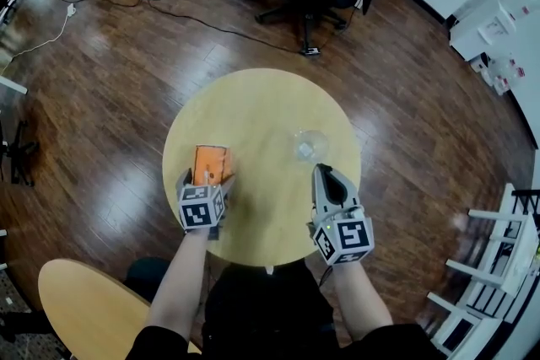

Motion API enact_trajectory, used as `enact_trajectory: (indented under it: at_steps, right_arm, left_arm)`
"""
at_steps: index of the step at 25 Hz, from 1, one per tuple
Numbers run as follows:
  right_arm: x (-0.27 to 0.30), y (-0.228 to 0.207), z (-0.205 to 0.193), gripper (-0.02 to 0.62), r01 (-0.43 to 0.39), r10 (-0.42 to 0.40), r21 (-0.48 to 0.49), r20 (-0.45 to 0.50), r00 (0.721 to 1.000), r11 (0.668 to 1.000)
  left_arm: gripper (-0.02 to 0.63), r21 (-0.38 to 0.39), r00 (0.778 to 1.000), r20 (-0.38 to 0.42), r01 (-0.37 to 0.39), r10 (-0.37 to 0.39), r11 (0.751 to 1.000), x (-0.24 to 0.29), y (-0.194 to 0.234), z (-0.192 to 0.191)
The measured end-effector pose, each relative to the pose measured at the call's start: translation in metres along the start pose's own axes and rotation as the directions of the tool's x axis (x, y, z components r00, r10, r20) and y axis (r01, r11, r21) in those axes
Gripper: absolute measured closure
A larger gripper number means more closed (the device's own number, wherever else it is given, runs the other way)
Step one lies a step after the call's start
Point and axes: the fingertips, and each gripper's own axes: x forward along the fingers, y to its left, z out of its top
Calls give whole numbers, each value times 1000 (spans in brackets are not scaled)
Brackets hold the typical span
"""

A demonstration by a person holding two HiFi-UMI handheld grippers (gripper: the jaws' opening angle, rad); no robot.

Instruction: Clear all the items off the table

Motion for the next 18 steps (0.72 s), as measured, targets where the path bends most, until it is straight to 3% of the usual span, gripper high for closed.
enact_trajectory:
  at_steps: [6, 8, 10, 13, 18]
  right_arm:
    - [0, 2, 14, 591, -32, 32, -40, 2, 999, 999]
    - [-3, 2, 24, 591, -51, 52, -49, 19, 998, 997]
    - [-9, 4, 35, 591, -82, 84, -64, 41, 996, 995]
    - [-19, 15, 57, 591, -139, 148, -100, 84, 985, 985]
    - [-39, 21, 99, 591, -169, 196, -153, 184, 963, 974]
  left_arm:
    - [82, -25, 998, 69, -6, 7, 1000, -24, -1, 20]
    - [105, -47, 991, 130, -10, 16, 999, -42, -4, 34]
    - [182, -68, 977, 212, -11, 25, 998, -64, -6, 52]
    - [338, -87, 934, 351, -45, 73, 995, -108, 2, 85]
    - [501, -106, 816, 567, -63, 112, 992, -181, 9, 134]
